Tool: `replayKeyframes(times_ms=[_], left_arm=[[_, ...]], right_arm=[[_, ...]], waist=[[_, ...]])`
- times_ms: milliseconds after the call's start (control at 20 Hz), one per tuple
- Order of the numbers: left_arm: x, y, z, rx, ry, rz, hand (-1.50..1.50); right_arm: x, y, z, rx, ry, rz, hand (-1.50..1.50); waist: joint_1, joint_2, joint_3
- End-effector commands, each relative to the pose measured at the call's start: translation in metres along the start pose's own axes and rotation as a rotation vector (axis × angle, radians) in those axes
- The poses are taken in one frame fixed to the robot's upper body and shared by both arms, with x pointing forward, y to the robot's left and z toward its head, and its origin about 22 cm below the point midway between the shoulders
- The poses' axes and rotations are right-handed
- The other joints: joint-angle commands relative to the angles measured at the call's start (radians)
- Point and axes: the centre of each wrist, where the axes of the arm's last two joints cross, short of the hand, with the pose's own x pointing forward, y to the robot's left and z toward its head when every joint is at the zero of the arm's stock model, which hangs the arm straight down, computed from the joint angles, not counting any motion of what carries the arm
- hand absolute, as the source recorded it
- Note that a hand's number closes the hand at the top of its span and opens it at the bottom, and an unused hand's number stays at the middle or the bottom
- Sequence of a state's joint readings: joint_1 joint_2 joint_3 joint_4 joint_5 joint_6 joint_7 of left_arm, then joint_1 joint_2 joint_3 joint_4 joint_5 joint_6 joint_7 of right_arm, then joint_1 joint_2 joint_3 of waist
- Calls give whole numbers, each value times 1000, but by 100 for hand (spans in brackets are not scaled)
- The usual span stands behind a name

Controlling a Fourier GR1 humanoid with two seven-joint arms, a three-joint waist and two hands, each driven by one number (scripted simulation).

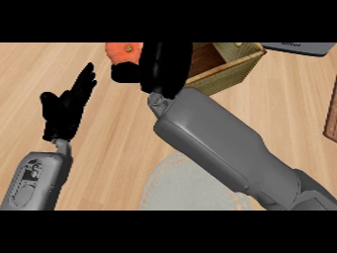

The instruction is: Pick the squash from the placemat and place it in the basket

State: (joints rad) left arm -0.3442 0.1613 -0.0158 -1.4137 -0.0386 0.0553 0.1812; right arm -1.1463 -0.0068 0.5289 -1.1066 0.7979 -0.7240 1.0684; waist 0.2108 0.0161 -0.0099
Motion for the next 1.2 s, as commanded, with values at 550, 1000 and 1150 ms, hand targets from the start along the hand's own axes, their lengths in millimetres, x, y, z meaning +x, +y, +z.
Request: replayKeyframes(times_ms=[550,1000,1150], left_arm=[[9,8,-10,31,-10,-20,0],[5,4,-7,28,-9,-4,0],[-3,13,-5,56,-11,-6,0]], right_arm=[[83,-11,-69,-257,204,-10,150],[83,-7,-93,-282,312,153,150],[70,-4,-101,-275,363,204,150]], waist=[[-22,7,-2],[-31,20,0],[-44,26,0]])
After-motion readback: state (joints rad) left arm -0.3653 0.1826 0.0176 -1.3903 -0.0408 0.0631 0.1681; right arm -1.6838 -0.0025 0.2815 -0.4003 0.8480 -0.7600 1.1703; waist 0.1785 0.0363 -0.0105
